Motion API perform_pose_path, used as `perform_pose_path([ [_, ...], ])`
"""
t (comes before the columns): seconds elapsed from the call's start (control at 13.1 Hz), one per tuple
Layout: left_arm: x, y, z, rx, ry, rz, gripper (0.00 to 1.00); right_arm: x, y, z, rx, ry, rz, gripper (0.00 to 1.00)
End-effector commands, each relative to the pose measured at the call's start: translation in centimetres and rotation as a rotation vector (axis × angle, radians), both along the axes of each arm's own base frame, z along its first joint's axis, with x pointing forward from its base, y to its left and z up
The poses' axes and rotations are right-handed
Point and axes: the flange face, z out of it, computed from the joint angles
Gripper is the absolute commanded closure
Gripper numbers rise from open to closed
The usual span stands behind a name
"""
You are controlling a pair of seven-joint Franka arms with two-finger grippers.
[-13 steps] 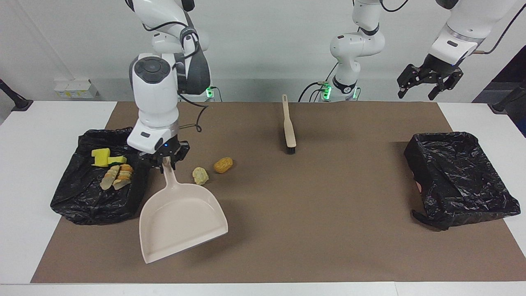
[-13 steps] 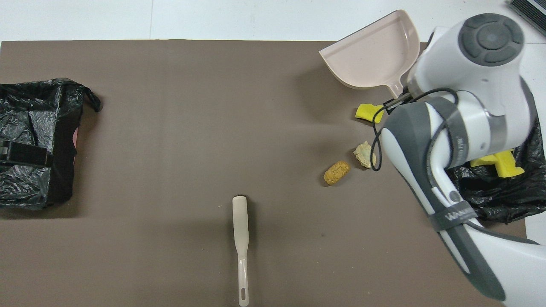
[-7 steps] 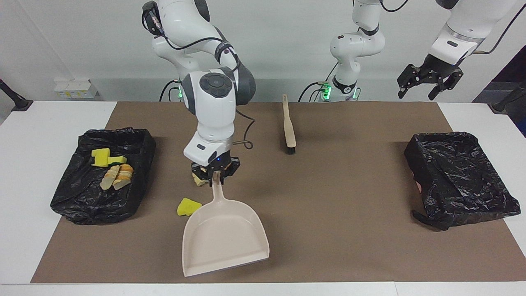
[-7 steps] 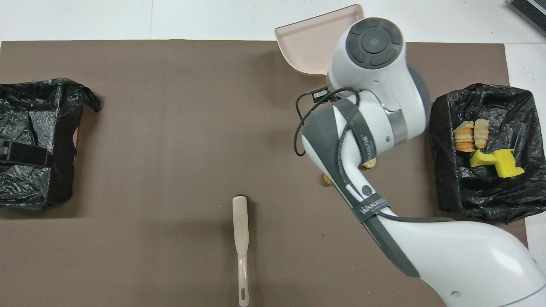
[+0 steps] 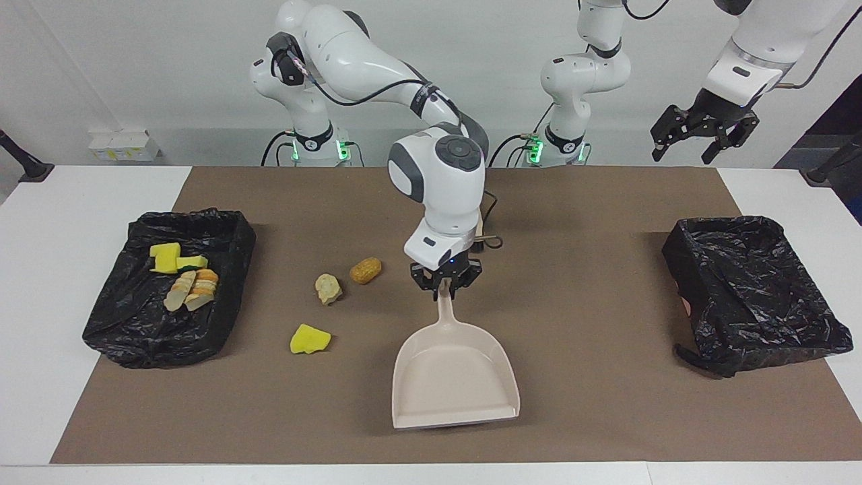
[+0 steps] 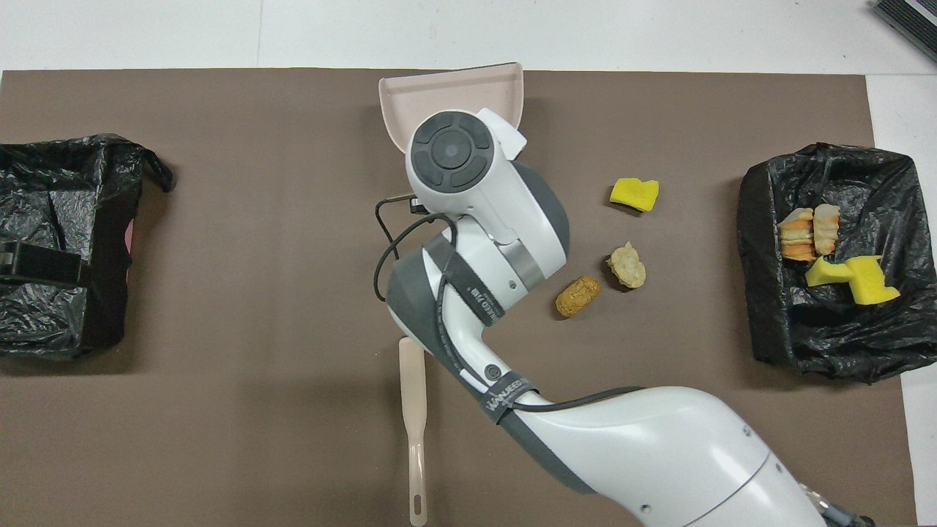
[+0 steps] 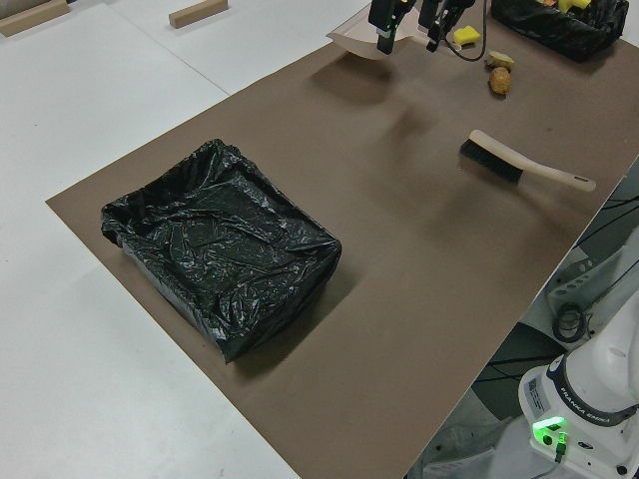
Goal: Sweep and dump trash in bin
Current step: 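Bring the empty dustpan back to the table center with the right gripper, then set down the dustpan and release it with the right gripper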
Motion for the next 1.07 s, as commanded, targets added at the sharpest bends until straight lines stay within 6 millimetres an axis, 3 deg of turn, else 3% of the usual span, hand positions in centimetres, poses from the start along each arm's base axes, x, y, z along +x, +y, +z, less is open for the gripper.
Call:
perform_pose_path([
  [0.0,-0.2,0.3,0.5,0.007,0.006,-0.001,0.0,-0.2,2.9,-0.9,0.1,0.008,-0.071,1.0],
  [0.23,-0.2,0.2,0.5,0.007,0.006,-0.003,0.0,-1.7,5.2,-1.2,0.116,0.024,-0.046,1.0],
  [0.3,-0.2,0.2,0.5,0.007,0.006,-0.003,0.0,-2.4,6.3,-3.1,0.104,0.044,-0.032,1.0],
  [0.53,-0.2,0.2,0.5,0.007,0.006,-0.003,0.0,-2.7,6.4,-3.9,0.085,0.067,-0.03,1.0],
  [0.68,-0.2,0.2,0.5,0.007,0.006,-0.003,0.0,-2.8,6.1,-3.8,0.075,0.077,-0.031,0.9],
  [0.84,-0.2,0.2,0.5,0.007,0.006,-0.003,0.0,-2.5,5.7,-3.6,0.075,0.076,-0.038,0.69],
  [0.99,-0.2,0.2,0.5,0.007,0.006,-0.003,0.0,-2.5,5.3,-3.4,0.062,0.077,-0.041,0.55],
])
